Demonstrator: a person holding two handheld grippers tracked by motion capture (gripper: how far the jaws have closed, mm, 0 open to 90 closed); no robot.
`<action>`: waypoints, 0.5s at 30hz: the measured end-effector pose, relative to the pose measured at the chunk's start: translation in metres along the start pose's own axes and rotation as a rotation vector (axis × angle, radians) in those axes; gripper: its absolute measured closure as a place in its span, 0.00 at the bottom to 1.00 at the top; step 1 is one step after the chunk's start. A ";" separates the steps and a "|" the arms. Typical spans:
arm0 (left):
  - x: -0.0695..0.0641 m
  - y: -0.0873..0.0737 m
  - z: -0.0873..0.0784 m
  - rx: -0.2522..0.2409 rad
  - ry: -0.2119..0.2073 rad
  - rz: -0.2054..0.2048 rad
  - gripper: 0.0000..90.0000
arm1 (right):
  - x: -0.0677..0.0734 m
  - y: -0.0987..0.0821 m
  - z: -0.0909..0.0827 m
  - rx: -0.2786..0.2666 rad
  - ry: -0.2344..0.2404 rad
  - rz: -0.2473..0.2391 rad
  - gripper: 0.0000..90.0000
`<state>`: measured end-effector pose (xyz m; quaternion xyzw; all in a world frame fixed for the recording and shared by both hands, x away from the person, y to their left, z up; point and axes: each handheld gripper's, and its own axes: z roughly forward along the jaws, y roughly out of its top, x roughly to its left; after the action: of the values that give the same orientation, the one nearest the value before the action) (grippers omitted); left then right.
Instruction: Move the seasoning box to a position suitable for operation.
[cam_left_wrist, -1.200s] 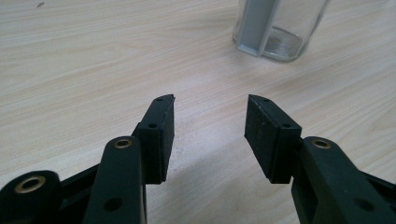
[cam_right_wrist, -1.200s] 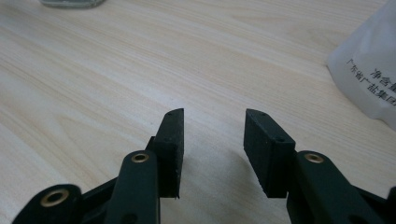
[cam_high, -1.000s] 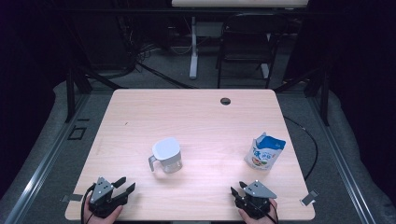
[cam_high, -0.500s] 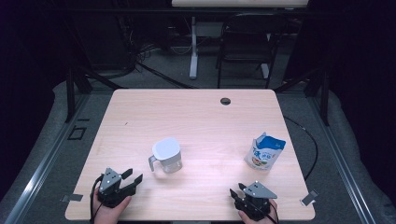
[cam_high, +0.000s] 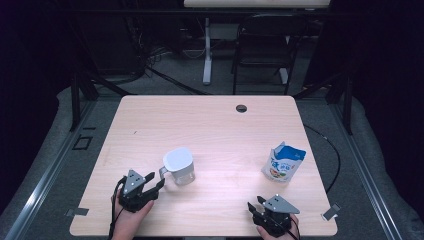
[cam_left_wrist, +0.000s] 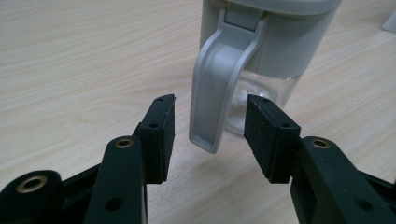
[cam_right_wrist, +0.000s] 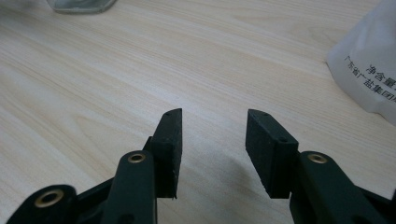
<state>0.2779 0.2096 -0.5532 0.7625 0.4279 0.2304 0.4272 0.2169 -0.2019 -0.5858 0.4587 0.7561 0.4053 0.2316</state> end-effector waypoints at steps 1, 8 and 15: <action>-0.001 0.002 0.001 0.001 0.007 0.001 0.59 | 0.000 0.000 0.000 0.000 0.002 -0.002 0.62; -0.005 0.006 0.006 0.014 0.027 -0.002 0.65 | 0.000 0.000 -0.001 -0.004 0.003 -0.003 0.62; -0.006 0.008 0.011 0.027 0.048 -0.003 0.68 | 0.000 -0.001 -0.001 -0.004 0.005 -0.003 0.61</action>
<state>0.2864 0.1969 -0.5523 0.7619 0.4420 0.2422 0.4068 0.2163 -0.2026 -0.5858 0.4563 0.7566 0.4074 0.2312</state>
